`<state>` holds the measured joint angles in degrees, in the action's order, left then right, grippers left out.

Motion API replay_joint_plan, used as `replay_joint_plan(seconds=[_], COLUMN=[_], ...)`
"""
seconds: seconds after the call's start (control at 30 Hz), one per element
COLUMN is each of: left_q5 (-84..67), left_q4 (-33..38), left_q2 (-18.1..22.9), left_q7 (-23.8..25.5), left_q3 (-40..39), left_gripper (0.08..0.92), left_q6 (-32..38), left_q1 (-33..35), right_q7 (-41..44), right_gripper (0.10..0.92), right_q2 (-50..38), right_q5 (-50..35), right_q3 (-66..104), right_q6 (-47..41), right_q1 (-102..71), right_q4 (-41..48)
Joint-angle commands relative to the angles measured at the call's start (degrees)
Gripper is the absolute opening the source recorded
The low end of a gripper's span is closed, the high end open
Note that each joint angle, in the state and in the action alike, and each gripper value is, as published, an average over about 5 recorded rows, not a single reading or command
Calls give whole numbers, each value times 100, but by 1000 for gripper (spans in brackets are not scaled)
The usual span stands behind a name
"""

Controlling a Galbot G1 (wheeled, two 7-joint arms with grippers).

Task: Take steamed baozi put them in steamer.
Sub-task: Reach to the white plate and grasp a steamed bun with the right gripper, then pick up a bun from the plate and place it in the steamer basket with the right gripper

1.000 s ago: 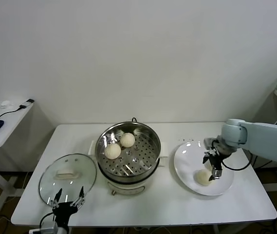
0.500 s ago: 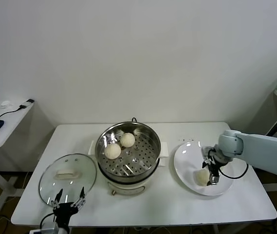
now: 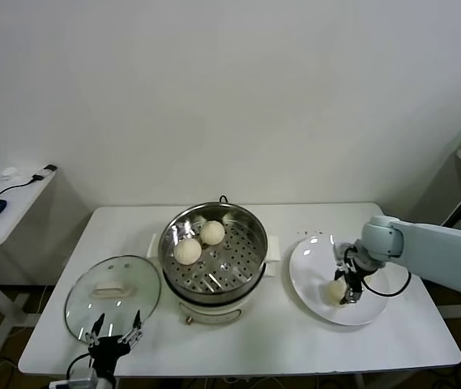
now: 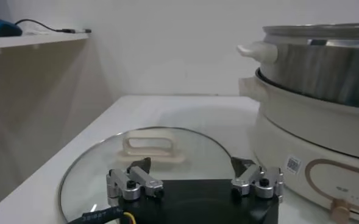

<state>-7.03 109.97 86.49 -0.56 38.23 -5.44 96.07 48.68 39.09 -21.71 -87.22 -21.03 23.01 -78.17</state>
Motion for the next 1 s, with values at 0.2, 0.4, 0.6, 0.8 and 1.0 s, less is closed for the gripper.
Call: replay_joint_plan(seconds=[0.2, 0.4, 0.6, 0.8, 1.0], left_q5=[9, 9, 13, 7, 9], left_q4=[33, 94, 112, 132, 202], left_q2=[5, -7, -11, -11, -58], left_q7=[-3, 1, 8, 5, -1], left_q3=[-18, -10, -11, 17, 66], left_gripper=[823, 823, 823, 823, 823], left_q6=[-30, -68, -115, -131, -137], left_q1=[7, 7, -27, -21, 72], right_q7=[1183, 1533, 1545, 1468, 1234], right_gripper=[679, 679, 679, 679, 679], right_q2=[950, 1938, 3012, 3652, 3973], right_q5=[-524, -1094, -764, 546, 1366], right_q3=[-1081, -626, -78, 85, 37], right_q6=[1352, 2490, 3543, 4178, 4364], right_q1=[3011, 4036, 3983, 3163, 2336], right_q4=[276, 79, -722, -1274, -1099])
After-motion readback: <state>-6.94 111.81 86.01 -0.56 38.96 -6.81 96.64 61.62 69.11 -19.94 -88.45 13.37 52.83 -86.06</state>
